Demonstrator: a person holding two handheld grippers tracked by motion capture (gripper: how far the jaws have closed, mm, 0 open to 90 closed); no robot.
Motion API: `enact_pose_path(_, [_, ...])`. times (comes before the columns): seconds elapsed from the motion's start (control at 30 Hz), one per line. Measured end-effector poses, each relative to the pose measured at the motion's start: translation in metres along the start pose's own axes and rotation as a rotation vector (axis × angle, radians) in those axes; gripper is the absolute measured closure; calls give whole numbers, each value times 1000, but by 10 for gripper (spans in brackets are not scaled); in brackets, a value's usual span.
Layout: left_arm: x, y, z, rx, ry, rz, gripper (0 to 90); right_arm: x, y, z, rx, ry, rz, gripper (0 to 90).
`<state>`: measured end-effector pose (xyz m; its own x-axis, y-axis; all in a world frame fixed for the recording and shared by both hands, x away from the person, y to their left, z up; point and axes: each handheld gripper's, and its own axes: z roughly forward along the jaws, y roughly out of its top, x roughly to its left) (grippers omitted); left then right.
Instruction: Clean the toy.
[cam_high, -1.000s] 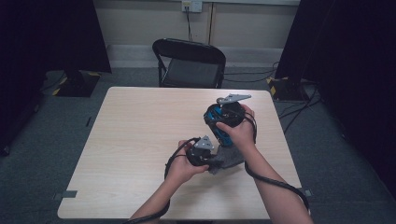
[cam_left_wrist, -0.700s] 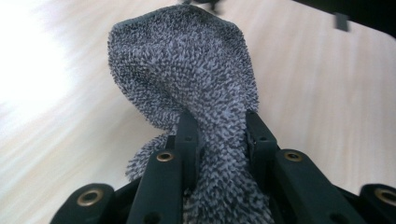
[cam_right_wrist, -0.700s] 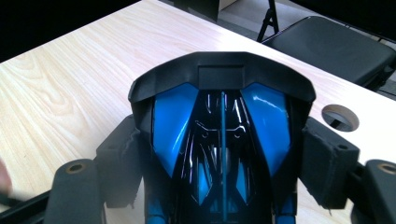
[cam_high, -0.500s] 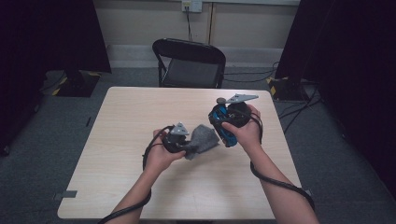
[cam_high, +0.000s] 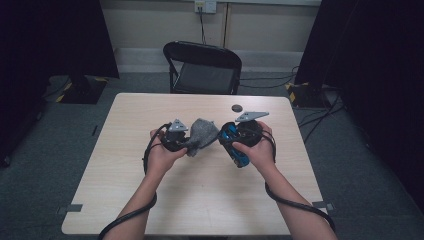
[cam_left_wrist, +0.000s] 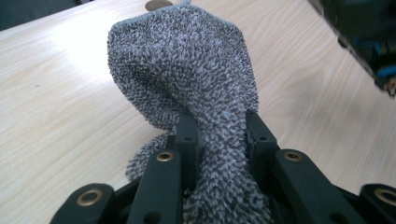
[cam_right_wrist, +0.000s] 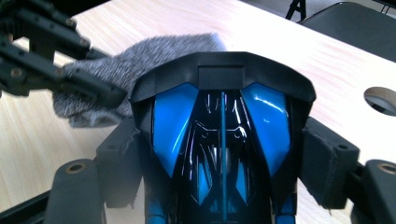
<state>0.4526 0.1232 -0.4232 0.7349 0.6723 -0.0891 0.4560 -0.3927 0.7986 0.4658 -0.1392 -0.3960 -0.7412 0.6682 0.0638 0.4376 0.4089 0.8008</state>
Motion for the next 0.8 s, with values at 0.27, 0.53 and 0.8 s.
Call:
enact_pose_path(0.27, [-12, 8, 9, -29, -40, 15, 721, 11, -6, 11, 28, 20, -20, 256])
enact_pose_path(0.53, [-23, 14, 11, -34, -74, 30, 721, 12, -6, 17, 36, 13, -17, 256])
enact_pose_path(0.8, [-28, 6, 20, -12, -111, 19, 721, 11, -2, 16, 21, 7, -14, 257])
